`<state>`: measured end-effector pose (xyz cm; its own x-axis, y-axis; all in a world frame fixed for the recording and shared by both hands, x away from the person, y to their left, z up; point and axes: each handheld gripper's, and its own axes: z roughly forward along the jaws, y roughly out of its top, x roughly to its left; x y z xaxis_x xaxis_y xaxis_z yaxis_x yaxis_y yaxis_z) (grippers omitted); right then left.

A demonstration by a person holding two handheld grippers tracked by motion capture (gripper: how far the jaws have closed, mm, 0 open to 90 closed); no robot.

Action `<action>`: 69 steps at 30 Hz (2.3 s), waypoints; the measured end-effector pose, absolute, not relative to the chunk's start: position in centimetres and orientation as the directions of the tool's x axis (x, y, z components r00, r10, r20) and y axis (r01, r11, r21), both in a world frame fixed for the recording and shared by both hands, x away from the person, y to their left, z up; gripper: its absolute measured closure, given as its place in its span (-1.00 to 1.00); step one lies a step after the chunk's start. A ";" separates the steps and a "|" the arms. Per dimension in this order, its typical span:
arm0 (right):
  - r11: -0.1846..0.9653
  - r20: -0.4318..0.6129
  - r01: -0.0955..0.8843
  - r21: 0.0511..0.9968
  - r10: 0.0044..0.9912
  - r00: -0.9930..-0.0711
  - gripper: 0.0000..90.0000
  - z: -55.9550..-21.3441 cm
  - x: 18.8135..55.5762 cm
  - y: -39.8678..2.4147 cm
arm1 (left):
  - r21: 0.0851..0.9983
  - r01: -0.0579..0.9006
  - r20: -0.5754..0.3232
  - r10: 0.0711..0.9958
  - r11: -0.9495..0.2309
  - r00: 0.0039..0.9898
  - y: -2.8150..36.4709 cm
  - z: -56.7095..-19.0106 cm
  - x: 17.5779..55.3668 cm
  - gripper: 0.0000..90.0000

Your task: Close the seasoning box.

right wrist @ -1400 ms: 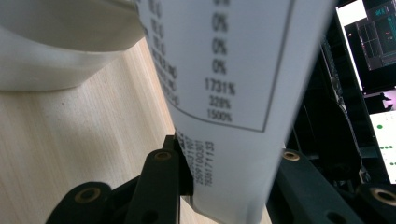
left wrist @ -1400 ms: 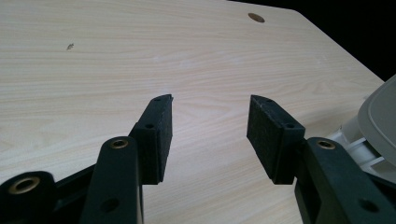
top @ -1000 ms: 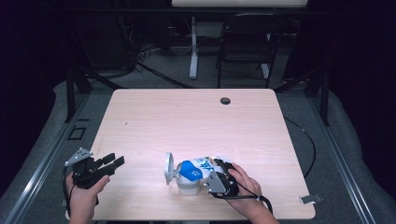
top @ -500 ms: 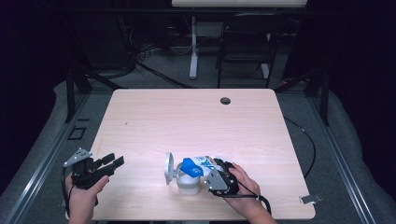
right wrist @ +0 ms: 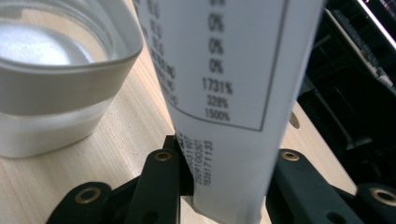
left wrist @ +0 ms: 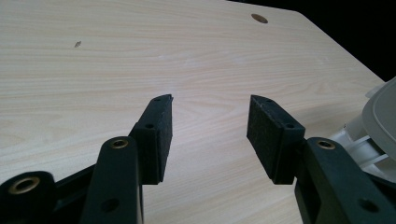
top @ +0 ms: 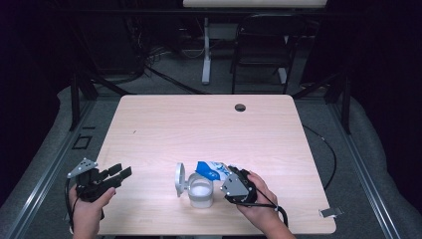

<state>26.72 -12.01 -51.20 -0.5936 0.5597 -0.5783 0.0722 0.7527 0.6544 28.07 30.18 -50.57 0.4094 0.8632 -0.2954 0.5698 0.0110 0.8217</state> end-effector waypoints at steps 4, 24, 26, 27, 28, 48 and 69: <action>0.709 -0.526 0.102 0.698 0.604 -0.599 0.60 -51.0 27.1 -12.5 | 0.820 0.573 -0.295 0.863 0.008 0.411 30.3 -50.5 28.0 0.13; 0.580 -0.371 0.164 0.798 0.686 -0.626 0.60 -50.9 27.4 -13.2 | 0.822 0.570 -0.292 0.863 0.006 0.413 30.2 -50.5 28.1 0.13; 0.566 -0.356 0.177 0.805 0.700 -0.619 0.60 -51.0 27.5 -13.4 | 0.822 0.569 -0.294 0.862 0.008 0.412 30.2 -50.4 28.1 0.13; 0.557 -0.346 0.184 0.810 0.707 -0.617 0.61 -51.1 27.6 -13.6 | 0.823 0.567 -0.295 0.864 0.013 0.409 30.2 -50.4 28.0 0.13; 0.546 -0.333 0.193 0.815 0.714 -0.615 0.61 -51.1 27.7 -13.8 | 0.823 0.568 -0.296 0.864 0.014 0.408 30.2 -50.4 28.0 0.13; 0.408 -0.216 0.316 0.856 0.839 -0.499 0.61 -52.3 29.5 -17.3 | 0.830 0.557 -0.273 0.856 -0.021 0.439 29.0 -50.2 28.0 0.13; 0.342 -0.159 0.400 0.851 0.892 -0.424 0.61 -54.1 30.7 -19.0 | 0.837 0.541 -0.241 0.831 -0.084 0.501 26.6 -49.8 27.7 0.16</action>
<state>30.68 -18.99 -54.11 -0.4236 0.8918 -0.1589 0.3999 0.3415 0.8506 27.74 26.63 -49.80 0.5011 0.8311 -0.2410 0.5414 -0.0838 0.8366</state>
